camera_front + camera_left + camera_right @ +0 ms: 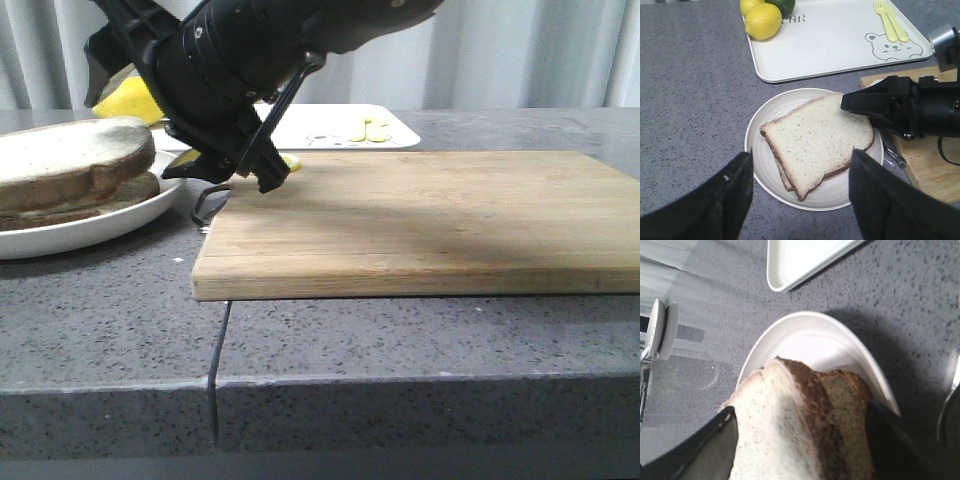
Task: Place bread and move sandwich to tray
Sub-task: 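Lower the bread onto the egg and open the right gripper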
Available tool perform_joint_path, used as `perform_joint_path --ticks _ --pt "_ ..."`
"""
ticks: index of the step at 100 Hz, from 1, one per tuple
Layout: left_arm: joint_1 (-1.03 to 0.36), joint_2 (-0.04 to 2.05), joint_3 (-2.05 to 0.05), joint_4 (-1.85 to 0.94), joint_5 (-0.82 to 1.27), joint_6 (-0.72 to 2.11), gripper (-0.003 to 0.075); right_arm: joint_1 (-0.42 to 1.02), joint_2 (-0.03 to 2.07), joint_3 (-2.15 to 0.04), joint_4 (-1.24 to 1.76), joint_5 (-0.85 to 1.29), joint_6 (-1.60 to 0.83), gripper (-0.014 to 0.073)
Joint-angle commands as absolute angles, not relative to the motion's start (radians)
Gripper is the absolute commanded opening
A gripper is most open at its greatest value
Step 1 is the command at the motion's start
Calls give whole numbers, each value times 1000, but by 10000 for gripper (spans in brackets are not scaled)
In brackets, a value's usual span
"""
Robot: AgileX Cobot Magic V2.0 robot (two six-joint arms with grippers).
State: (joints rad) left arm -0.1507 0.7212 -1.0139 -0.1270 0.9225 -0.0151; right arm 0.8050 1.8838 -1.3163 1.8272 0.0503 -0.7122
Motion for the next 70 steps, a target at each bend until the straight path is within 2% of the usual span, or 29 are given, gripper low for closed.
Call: perform_joint_path --ticks 1,29,70 --pt "-158 727 -1048 -138 859 -16 386 789 1797 -1341 1878 61 -740 542" --pt "-158 727 -1048 -138 859 -16 386 716 1670 -1341 1728 60 -772 542" --pt "-158 727 -1048 -138 859 -16 386 483 1394 -1336 1110 226 -713 542"
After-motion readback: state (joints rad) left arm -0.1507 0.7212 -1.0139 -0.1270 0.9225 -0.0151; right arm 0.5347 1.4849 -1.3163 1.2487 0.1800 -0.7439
